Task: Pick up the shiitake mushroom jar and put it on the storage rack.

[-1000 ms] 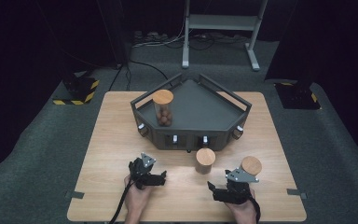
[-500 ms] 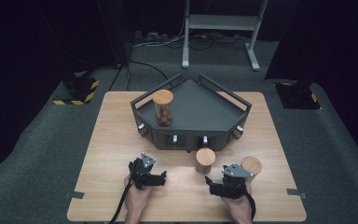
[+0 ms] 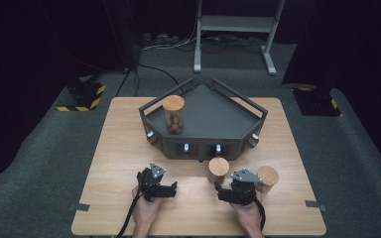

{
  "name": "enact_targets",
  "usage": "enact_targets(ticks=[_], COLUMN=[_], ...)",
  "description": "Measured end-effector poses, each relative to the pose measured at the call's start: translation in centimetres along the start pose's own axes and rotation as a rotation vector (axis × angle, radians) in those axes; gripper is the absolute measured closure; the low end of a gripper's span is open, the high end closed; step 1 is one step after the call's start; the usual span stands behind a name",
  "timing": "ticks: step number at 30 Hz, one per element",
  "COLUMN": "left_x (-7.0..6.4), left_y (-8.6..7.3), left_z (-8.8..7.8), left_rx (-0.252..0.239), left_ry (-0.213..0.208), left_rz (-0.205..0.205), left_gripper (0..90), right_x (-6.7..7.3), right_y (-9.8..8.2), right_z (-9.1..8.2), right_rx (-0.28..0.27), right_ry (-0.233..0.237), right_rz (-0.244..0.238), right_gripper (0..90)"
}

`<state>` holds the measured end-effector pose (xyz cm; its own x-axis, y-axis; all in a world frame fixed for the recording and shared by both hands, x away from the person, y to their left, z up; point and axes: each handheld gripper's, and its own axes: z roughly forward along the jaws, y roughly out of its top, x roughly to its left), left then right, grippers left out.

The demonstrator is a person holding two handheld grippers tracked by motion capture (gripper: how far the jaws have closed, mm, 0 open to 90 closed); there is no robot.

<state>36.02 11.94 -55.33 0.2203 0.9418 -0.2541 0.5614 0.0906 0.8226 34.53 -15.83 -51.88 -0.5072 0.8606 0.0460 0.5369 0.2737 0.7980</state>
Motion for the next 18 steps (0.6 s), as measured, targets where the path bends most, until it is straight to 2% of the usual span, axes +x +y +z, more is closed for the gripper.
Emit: enact_targets(ticks=[9, 18], left_x=[0.0, 0.0], left_y=[0.0, 0.0], left_z=[0.0, 0.0], left_rx=[-0.001, 0.000], left_ry=[0.000, 0.000], left_rz=[-0.001, 0.000], left_gripper=[2.1, 2.1], right_x=[0.1, 0.4], right_y=[0.2, 0.4], right_z=[0.9, 1.7], right_rx=[0.000, 0.000], right_ry=[-0.011, 0.006], right_rz=[0.015, 0.014], right_gripper=[15.1, 15.5])
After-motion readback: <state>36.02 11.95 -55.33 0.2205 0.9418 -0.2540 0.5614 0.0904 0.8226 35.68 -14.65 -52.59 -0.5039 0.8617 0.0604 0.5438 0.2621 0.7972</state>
